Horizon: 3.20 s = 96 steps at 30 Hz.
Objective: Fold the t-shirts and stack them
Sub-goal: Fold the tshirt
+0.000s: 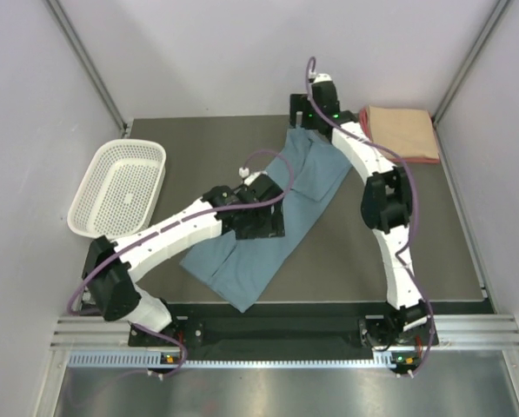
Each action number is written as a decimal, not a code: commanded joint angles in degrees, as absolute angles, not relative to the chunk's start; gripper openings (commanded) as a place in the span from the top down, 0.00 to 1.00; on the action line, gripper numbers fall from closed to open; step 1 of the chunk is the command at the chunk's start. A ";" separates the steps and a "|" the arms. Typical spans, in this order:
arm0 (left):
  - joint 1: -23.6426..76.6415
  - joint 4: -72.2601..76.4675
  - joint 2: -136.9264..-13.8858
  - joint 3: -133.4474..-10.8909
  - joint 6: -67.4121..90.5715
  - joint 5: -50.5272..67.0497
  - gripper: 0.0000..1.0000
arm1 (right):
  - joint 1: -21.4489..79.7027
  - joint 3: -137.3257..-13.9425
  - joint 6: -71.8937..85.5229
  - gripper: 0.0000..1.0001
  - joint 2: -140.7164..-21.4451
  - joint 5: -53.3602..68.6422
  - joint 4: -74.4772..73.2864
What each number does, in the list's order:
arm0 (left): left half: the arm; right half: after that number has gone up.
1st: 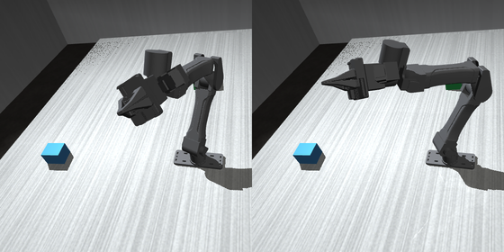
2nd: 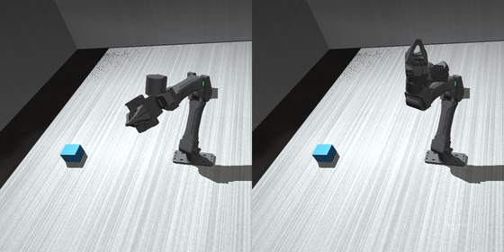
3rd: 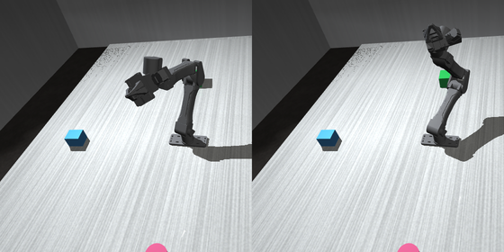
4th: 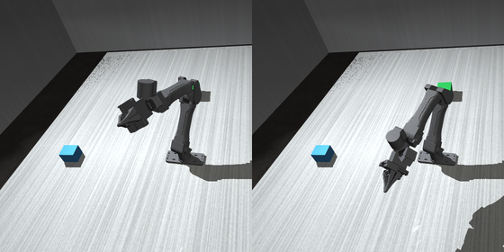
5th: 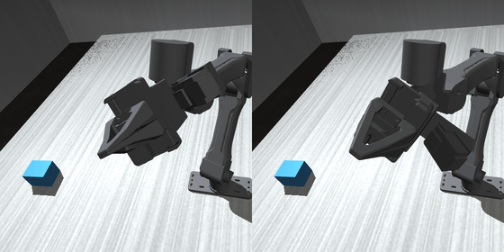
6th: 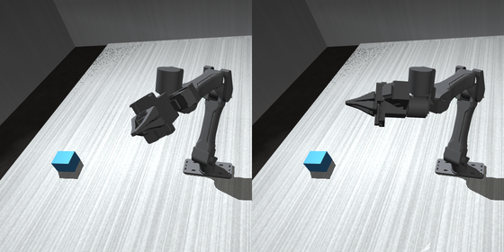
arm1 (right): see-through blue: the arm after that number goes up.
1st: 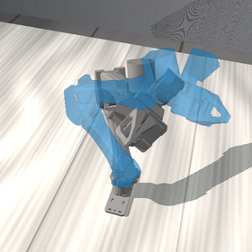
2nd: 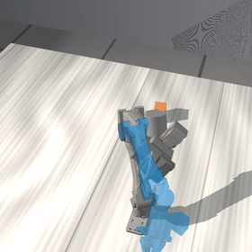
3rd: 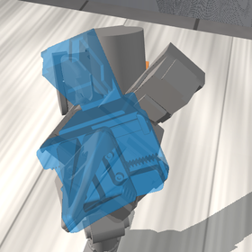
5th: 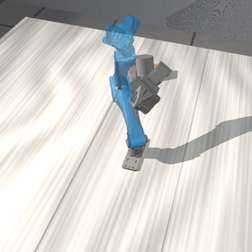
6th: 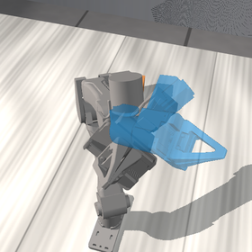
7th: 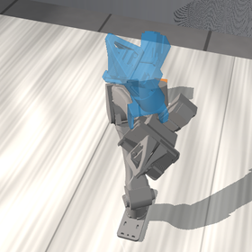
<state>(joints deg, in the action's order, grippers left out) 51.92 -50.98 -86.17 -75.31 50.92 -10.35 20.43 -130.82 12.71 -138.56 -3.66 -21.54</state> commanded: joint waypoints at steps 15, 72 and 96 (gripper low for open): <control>23.84 -55.00 -117.95 -111.81 18.10 1.48 0.22 | 15.64 -90.21 21.00 0.00 -99.34 13.94 -40.27; 3.69 -50.54 -71.01 -68.73 36.56 -11.87 0.32 | 59.94 -111.35 18.19 0.00 -129.99 -8.88 -45.52; 2.46 -52.56 -76.37 -71.19 35.33 -14.59 0.31 | 59.94 -106.62 21.09 0.00 -132.80 -7.91 -45.26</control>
<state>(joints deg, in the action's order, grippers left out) 2.81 -52.90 -75.77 -69.08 36.07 -13.21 59.07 -110.10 20.12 -132.73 -8.27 -44.29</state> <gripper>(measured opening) 0.687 0.996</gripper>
